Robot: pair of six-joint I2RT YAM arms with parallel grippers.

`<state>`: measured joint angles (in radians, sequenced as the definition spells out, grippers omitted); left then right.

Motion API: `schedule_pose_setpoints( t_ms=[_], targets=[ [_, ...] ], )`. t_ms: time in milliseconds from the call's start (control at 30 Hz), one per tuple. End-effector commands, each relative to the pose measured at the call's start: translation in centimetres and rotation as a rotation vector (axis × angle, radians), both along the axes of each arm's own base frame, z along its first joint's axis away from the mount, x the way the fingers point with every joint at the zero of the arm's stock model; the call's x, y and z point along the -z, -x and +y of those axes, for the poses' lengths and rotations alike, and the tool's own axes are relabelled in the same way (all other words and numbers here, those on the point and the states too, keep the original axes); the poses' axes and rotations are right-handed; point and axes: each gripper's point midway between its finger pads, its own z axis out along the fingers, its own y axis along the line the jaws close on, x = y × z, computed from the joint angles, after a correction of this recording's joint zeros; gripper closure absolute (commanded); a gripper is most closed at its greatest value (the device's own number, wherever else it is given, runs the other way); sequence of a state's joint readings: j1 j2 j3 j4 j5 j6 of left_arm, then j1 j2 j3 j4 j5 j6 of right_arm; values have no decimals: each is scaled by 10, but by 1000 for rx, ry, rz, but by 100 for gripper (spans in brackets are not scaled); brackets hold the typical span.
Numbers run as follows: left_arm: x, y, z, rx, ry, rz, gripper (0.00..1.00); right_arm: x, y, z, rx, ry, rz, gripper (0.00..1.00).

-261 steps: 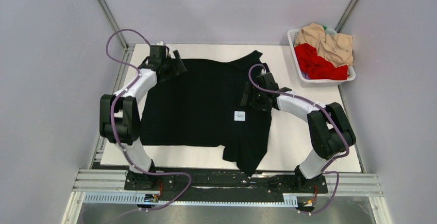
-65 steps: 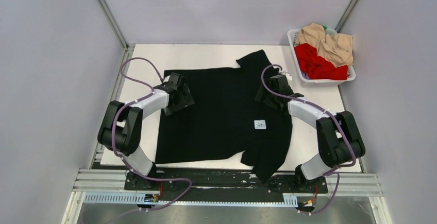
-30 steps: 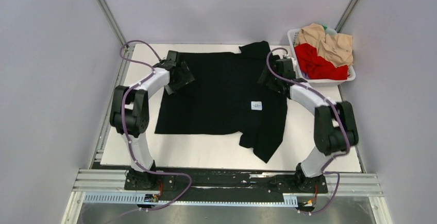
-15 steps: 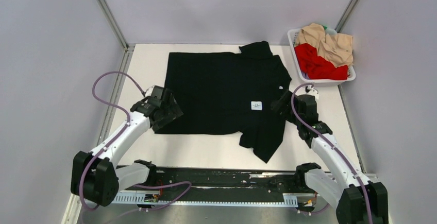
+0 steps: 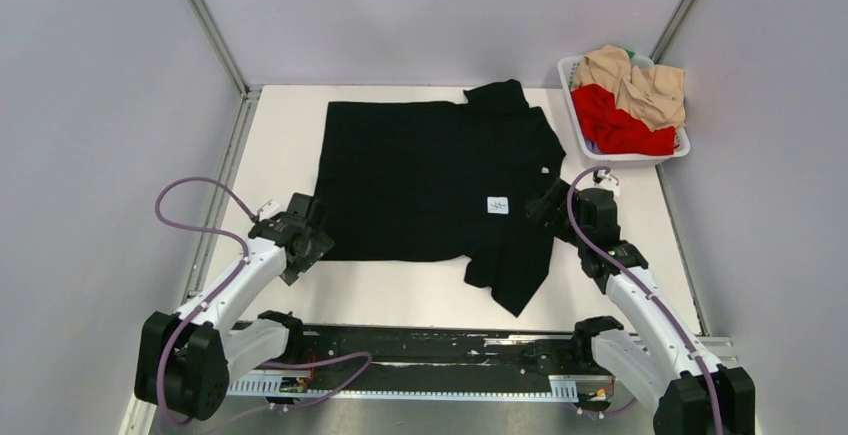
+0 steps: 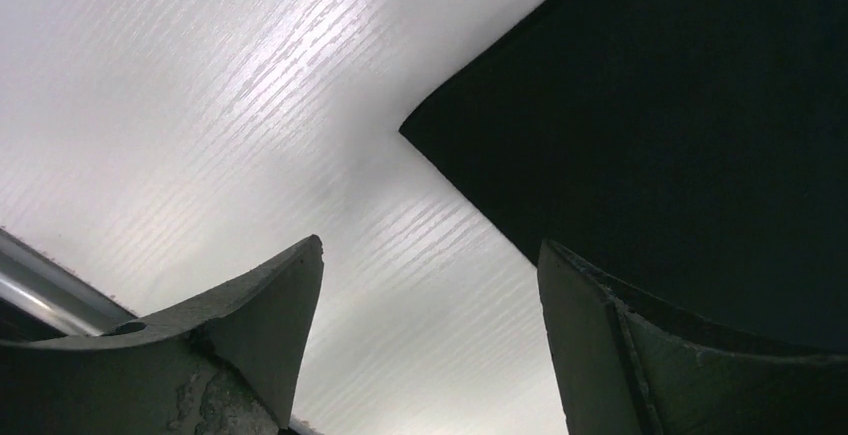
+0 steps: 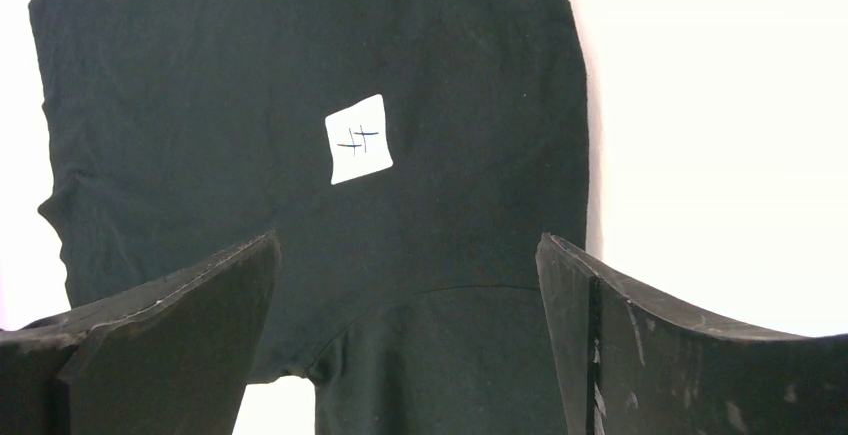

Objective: Fold and stack the t-shirts
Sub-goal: Grab the side of the flattened tshirt closest away from the robot with both arms

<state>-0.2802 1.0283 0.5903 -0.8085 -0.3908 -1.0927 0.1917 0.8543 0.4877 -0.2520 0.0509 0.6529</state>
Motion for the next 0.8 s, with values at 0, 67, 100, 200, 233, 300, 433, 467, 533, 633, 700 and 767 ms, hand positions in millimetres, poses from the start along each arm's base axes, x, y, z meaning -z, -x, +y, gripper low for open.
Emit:
schedule_pose_setpoints(
  t_ms=[0,67,100,200,233,300,433,467,533,633,700,767],
  targets=[
    [3,-24,2,-102,21,-76,16,-5,-4,-1,-9,15,-17,0],
    [7,-30,2,-124,27,-87,17,-5,-5,-2,-5,21,-16,0],
    [9,-35,0,-129,36,-91,18,-5,-5,-3,-1,25,-16,0],
    [18,-41,-2,-153,47,-82,24,-4,-5,-3,-2,28,-15,0],
    [20,-41,-3,-157,48,-77,26,-3,-5,-3,1,29,-12,0],
    [25,-42,-3,-165,48,-61,30,-3,-5,-5,6,35,-12,0],
    [35,-43,-3,-170,32,-24,34,-3,-6,-6,11,38,-12,0],
    [37,-44,-3,-171,28,-16,36,-3,-6,-6,11,39,-13,0],
    [39,-46,-2,-171,18,-9,38,-2,-6,-7,17,45,-10,0],
    [39,-51,-2,-163,8,-10,41,-1,-6,-8,17,49,-5,0],
    [39,-54,-2,-155,3,-12,47,0,-6,-7,16,48,-1,0],
    [40,-59,-2,-147,-2,-14,49,0,-6,-8,20,50,0,0]
  ],
)
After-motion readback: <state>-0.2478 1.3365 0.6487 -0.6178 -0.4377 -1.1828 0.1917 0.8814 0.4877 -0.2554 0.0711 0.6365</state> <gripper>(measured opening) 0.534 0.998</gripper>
